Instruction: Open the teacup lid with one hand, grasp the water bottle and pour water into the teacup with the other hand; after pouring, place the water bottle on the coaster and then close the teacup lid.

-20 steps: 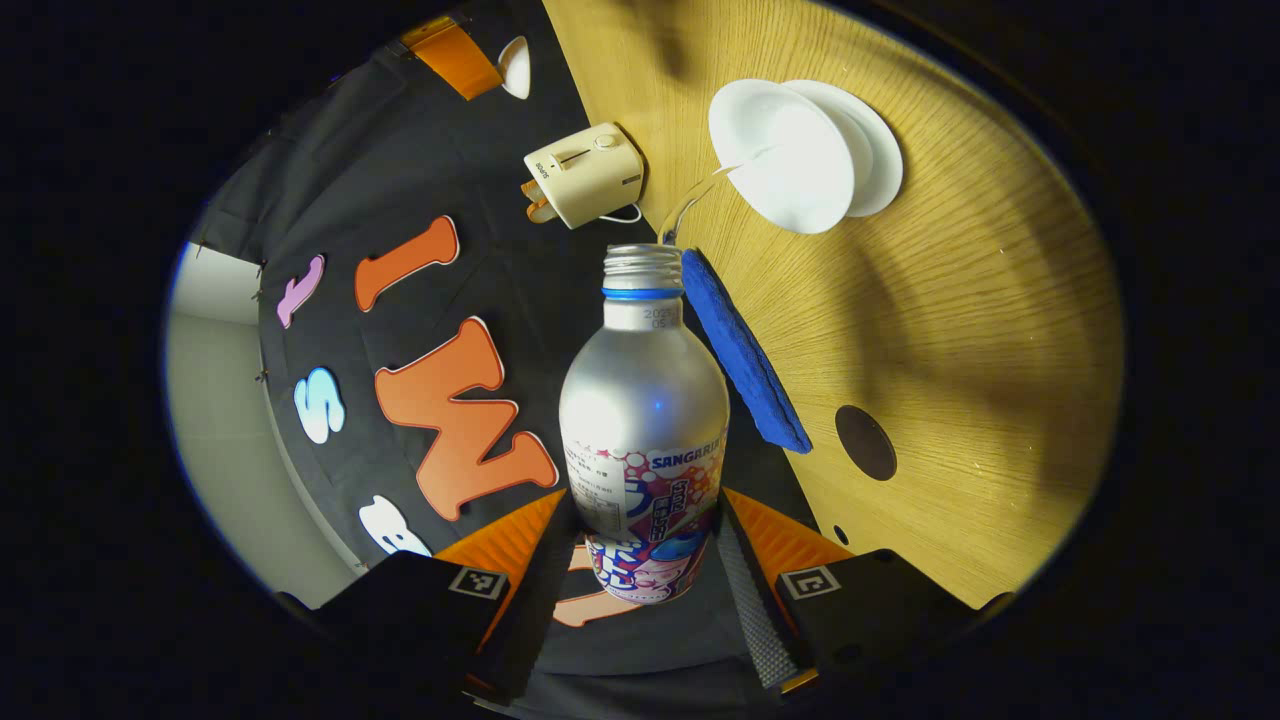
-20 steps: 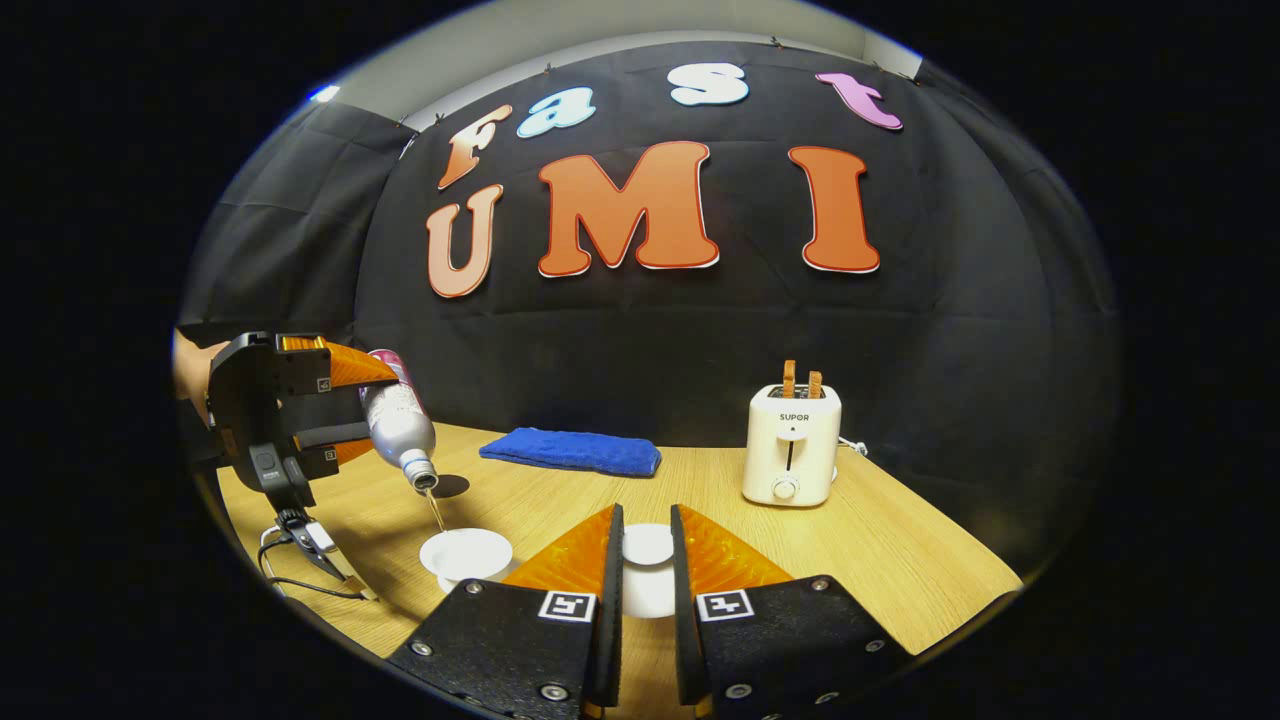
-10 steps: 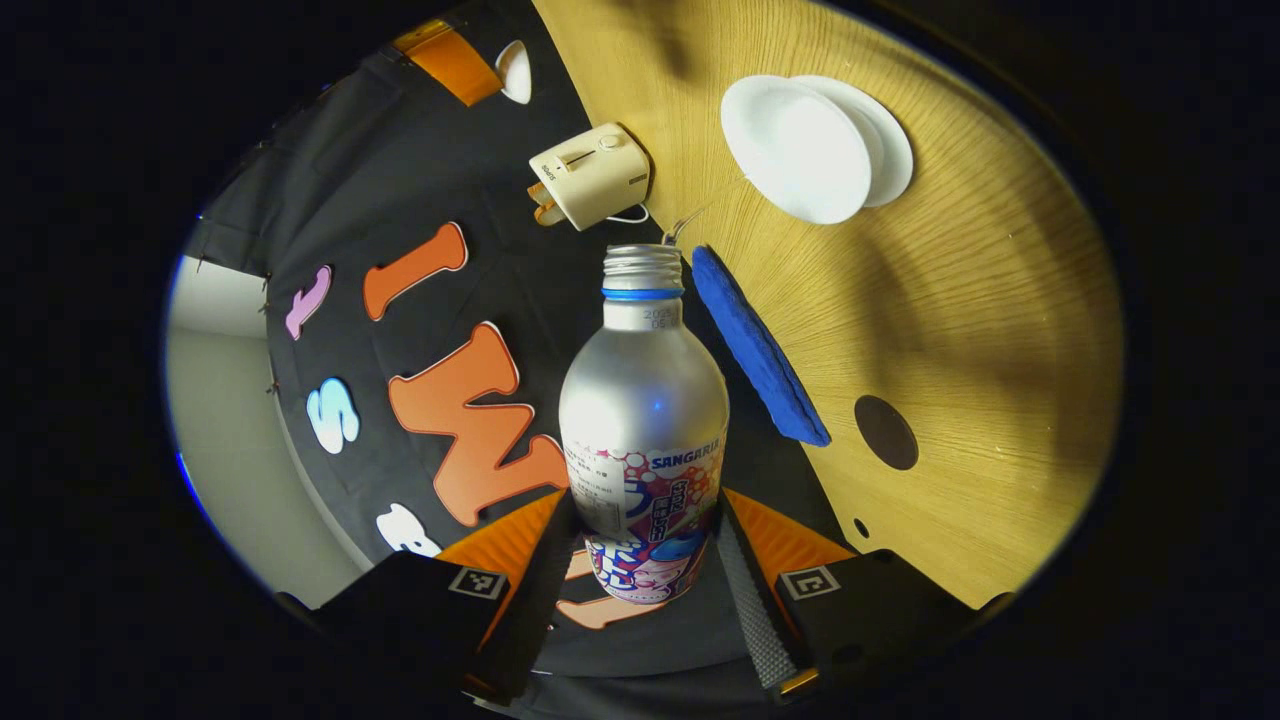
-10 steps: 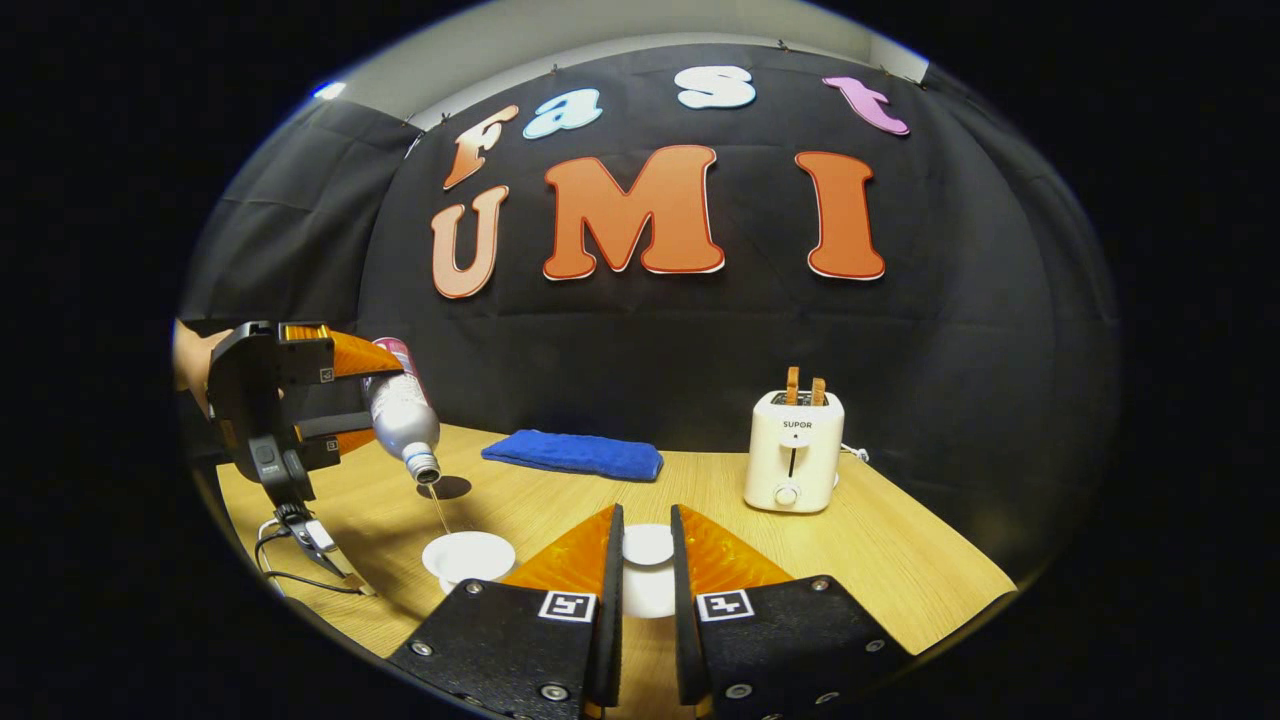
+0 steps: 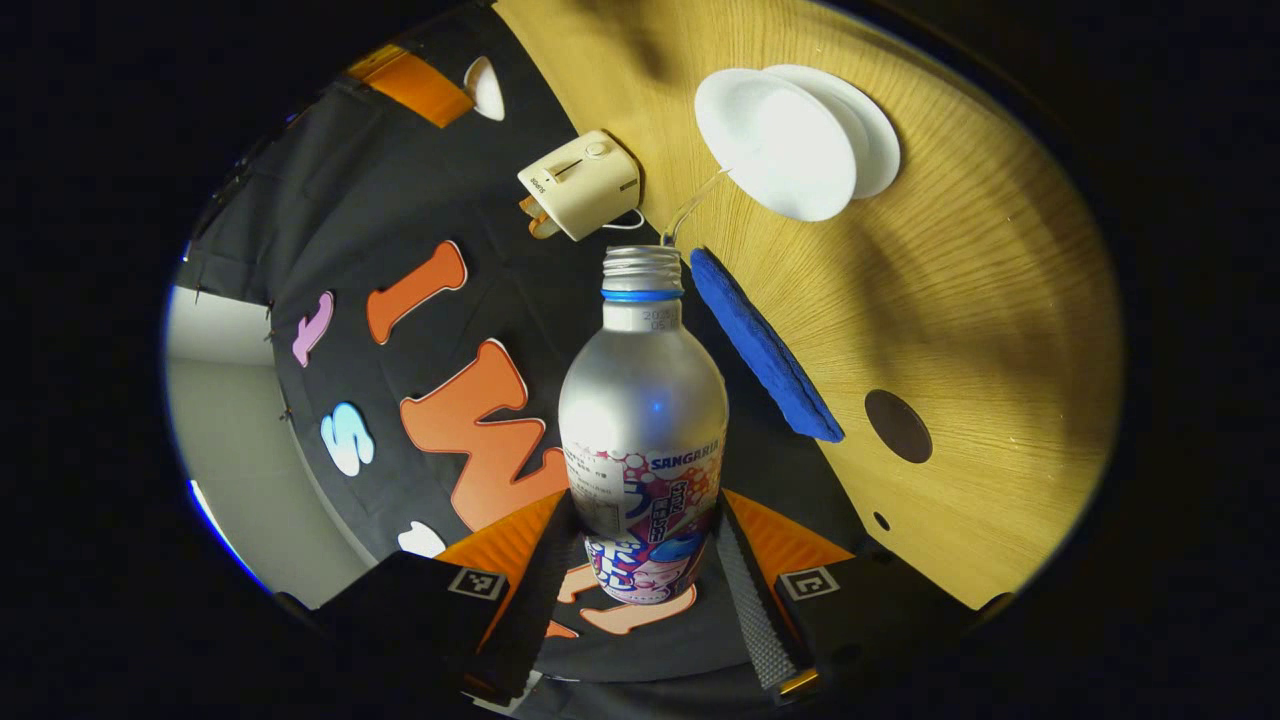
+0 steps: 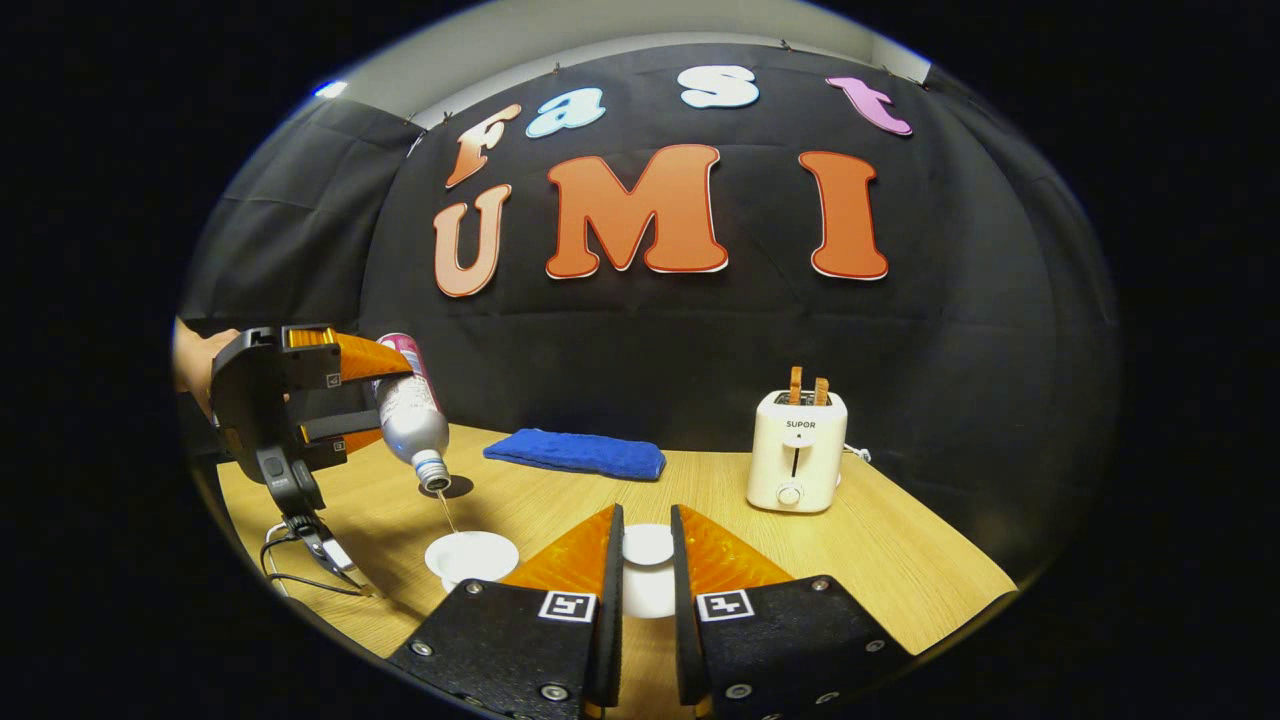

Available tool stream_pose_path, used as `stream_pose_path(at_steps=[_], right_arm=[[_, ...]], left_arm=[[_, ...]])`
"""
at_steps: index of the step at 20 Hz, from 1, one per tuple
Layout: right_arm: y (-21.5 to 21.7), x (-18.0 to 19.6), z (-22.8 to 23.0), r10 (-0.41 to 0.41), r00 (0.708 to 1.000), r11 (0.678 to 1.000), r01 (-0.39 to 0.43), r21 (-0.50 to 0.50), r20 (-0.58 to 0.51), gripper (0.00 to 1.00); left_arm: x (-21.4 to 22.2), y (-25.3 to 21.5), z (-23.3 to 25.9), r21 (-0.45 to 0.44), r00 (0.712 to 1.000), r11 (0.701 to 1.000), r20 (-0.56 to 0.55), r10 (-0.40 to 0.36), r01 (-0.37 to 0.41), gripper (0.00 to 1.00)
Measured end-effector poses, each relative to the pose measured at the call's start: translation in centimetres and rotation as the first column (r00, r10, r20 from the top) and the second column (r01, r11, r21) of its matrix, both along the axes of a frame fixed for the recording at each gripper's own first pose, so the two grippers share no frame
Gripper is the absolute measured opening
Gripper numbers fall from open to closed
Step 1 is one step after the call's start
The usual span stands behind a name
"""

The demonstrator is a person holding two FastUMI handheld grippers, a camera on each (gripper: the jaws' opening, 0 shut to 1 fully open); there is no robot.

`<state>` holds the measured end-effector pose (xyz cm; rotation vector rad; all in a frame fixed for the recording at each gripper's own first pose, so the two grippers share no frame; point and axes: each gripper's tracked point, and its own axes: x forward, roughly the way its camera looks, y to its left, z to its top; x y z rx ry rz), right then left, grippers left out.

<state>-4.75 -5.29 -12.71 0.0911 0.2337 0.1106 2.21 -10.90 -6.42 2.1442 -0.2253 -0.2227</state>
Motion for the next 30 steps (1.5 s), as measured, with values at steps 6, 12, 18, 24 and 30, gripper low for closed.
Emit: stream_pose_path(at_steps=[6,12,18,24,30], right_arm=[[0.1,0.0,0.1,0.004,1.000,1.000,-0.004,-0.001,0.000,0.22],[0.4,0.1,-0.1,0.007,1.000,1.000,-0.007,-0.005,-0.007,0.23],[1.1,0.3,-0.2,0.018,1.000,1.000,-0.018,-0.009,-0.015,0.23],[2.2,0.5,-0.2,0.032,0.999,0.999,-0.033,-0.022,-0.021,0.23],[3.6,1.0,-0.3,0.052,0.998,0.998,-0.053,-0.030,-0.034,0.23]], left_arm=[[-0.2,-0.8,-0.8,0.039,1.000,0.999,0.006,-0.023,0.023,0.84],[-0.2,-1.4,-0.7,0.049,0.999,0.998,0.016,-0.043,0.042,0.84],[-0.4,-1.0,-0.7,0.014,0.999,0.999,0.015,-0.038,0.038,0.84],[-0.5,0.3,-1.3,-0.073,1.000,0.997,0.016,-0.027,0.028,0.82],[-0.7,-0.2,0.7,-0.250,0.995,0.964,0.069,-0.077,0.092,0.83]])
